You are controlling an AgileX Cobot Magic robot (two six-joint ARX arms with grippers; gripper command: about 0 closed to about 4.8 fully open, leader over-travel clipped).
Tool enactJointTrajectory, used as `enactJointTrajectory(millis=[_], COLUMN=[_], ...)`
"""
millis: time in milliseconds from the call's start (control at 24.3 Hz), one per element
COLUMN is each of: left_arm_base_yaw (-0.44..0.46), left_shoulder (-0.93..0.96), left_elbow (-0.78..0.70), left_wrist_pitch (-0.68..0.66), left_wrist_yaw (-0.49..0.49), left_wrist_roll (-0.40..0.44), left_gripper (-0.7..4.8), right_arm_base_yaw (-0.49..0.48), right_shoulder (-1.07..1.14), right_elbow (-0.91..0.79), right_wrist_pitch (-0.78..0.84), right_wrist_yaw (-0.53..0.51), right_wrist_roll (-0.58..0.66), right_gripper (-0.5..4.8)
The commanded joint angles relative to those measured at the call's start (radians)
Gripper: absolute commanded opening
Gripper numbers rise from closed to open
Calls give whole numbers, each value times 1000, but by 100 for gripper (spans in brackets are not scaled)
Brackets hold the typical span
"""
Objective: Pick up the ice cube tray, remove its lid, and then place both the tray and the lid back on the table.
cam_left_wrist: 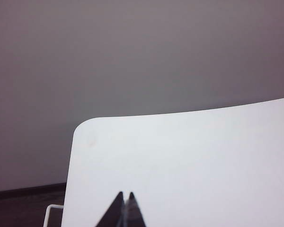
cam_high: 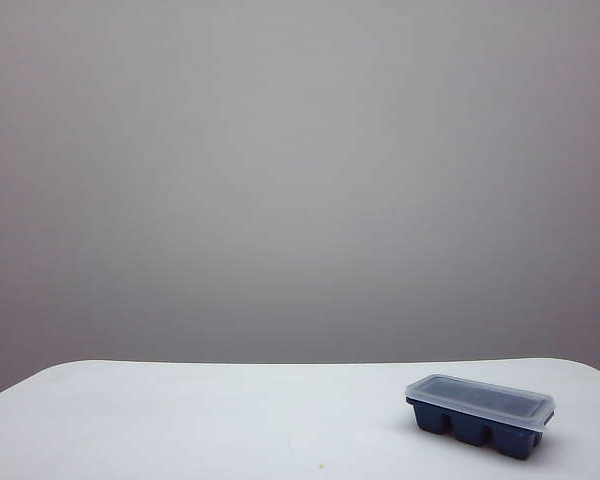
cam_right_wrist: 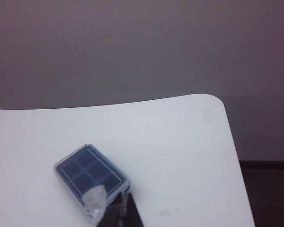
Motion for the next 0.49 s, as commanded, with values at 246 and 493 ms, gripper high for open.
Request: enactJointTrajectory(millis=[246,493], left_arm_base_yaw=[0,0], left_shoulder=[0,0], left_elbow=[4,24], left_wrist_pitch=[17,116], left_wrist_yaw=[-3,60], left_wrist_roll=[-3,-169], left_gripper=[-4,-4], right_arm_base_yaw=[0,1], right_shoulder=[0,0], right_elbow=[-6,-2], right_wrist_pitch=[9,93], right_wrist_yaw=[3,0], right_wrist_roll=[0,83], right_gripper=[-7,-7])
